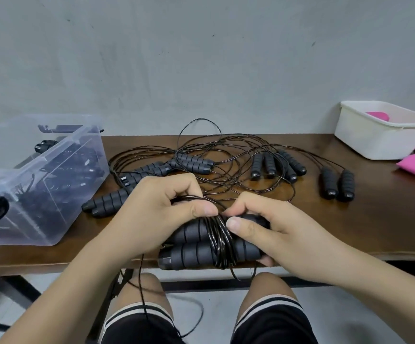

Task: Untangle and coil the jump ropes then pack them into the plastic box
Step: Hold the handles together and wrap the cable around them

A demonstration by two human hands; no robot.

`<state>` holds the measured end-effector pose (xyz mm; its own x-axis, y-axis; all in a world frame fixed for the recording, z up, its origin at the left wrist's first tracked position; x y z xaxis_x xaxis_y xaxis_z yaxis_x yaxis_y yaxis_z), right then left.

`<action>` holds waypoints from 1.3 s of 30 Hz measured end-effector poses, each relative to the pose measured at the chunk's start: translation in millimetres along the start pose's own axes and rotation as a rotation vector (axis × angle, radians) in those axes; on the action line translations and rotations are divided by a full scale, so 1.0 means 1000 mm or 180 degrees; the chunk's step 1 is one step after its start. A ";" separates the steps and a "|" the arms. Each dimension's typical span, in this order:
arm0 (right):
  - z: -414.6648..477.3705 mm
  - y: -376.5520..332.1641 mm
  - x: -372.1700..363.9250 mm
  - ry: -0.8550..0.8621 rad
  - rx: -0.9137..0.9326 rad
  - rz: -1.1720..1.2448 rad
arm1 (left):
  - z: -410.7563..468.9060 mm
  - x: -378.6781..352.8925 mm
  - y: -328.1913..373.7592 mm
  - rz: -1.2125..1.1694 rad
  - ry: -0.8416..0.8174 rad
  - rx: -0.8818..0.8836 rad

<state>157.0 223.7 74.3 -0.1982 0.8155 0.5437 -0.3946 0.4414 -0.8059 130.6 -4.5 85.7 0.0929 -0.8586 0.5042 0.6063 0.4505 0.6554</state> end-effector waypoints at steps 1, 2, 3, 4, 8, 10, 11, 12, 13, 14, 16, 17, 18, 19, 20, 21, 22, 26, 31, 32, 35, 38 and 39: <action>-0.001 -0.003 0.002 -0.0020 -0.0018 0.0021 | 0.001 -0.001 -0.005 -0.0130 -0.0102 0.0025; -0.001 -0.006 0.003 -0.0046 -0.0032 0.0022 | 0.002 -0.003 -0.010 -0.0320 -0.0234 0.0087; -0.002 -0.010 0.005 -0.0105 -0.0039 0.0017 | 0.002 -0.006 -0.014 -0.0556 -0.0358 0.0153; -0.003 -0.012 0.007 -0.0201 -0.0026 0.0025 | 0.001 -0.009 -0.019 -0.0836 -0.0431 0.0238; -0.007 -0.023 0.011 -0.0527 -0.0012 0.0488 | -0.006 -0.025 -0.030 -0.1468 -0.0389 0.0504; -0.006 -0.025 0.015 -0.0406 -0.0048 0.0704 | -0.016 -0.037 -0.035 -0.1402 -0.0380 0.0601; -0.004 -0.025 0.017 -0.0367 -0.0089 0.0811 | -0.023 -0.042 -0.041 -0.1356 -0.0267 0.0729; -0.003 -0.024 0.019 -0.0404 -0.0129 0.0931 | -0.029 -0.046 -0.045 -0.1296 -0.0125 0.0903; -0.002 -0.023 0.021 -0.0501 -0.0160 0.1050 | -0.034 -0.050 -0.049 -0.1177 0.0038 0.1087; 0.000 -0.022 0.023 -0.0593 -0.0161 0.1147 | -0.038 -0.055 -0.049 -0.1098 0.0114 0.1276; 0.005 -0.021 0.027 -0.0572 -0.0068 0.1220 | -0.043 -0.065 -0.041 -0.1332 0.0004 0.1498; 0.008 -0.021 0.029 -0.0437 0.0003 0.1165 | -0.043 -0.070 -0.032 -0.1514 -0.0121 0.1477; 0.013 -0.021 0.032 -0.0241 0.0088 0.1049 | -0.042 -0.074 -0.024 -0.1626 -0.0193 0.1373; 0.018 -0.021 0.035 0.0003 0.0171 0.0884 | -0.043 -0.077 -0.018 -0.1536 -0.0248 0.1243; 0.022 -0.020 0.039 0.0265 0.0233 0.0681 | -0.045 -0.079 -0.013 -0.1364 -0.0299 0.1101; 0.026 -0.019 0.042 0.0490 0.0281 0.0463 | -0.049 -0.081 -0.011 -0.1184 -0.0343 0.1031; 0.030 -0.016 0.043 0.0644 0.0322 0.0234 | -0.052 -0.081 -0.007 -0.1038 -0.0399 0.0983; 0.035 -0.004 0.034 0.0774 0.0612 -0.0865 | -0.051 -0.078 0.006 -0.0200 -0.0681 0.0562; 0.039 0.017 0.016 0.0574 0.0843 -0.1632 | -0.047 -0.057 0.017 0.0479 -0.0894 0.0262; 0.039 0.022 0.013 0.0479 0.0775 -0.1675 | -0.044 -0.050 0.018 0.0532 -0.0825 0.0182; 0.033 0.029 0.004 0.0249 0.0624 -0.1577 | -0.033 -0.028 0.022 0.0607 -0.0556 -0.0069; 0.024 0.023 -0.005 -0.0084 0.0676 -0.1359 | -0.020 -0.013 0.020 0.0500 -0.0256 -0.0091; 0.021 0.020 -0.008 -0.0243 0.0670 -0.1291 | -0.016 -0.008 0.019 0.0425 -0.0134 -0.0068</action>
<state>131.5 218.3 59.0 -0.0526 0.5594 0.8272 -0.6260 0.6270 -0.4638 153.9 7.0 85.0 0.1409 -0.7801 0.6096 0.6076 0.5543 0.5689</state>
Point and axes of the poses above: each hand's wrist, its own z-axis towards the middle knuckle, its own x-axis out of the back of the hand, y = z × x, the point moved 3 cm from there along z, towards the middle knuckle, and after that the axes turned 9 degrees about y, right-handed, at the moved point
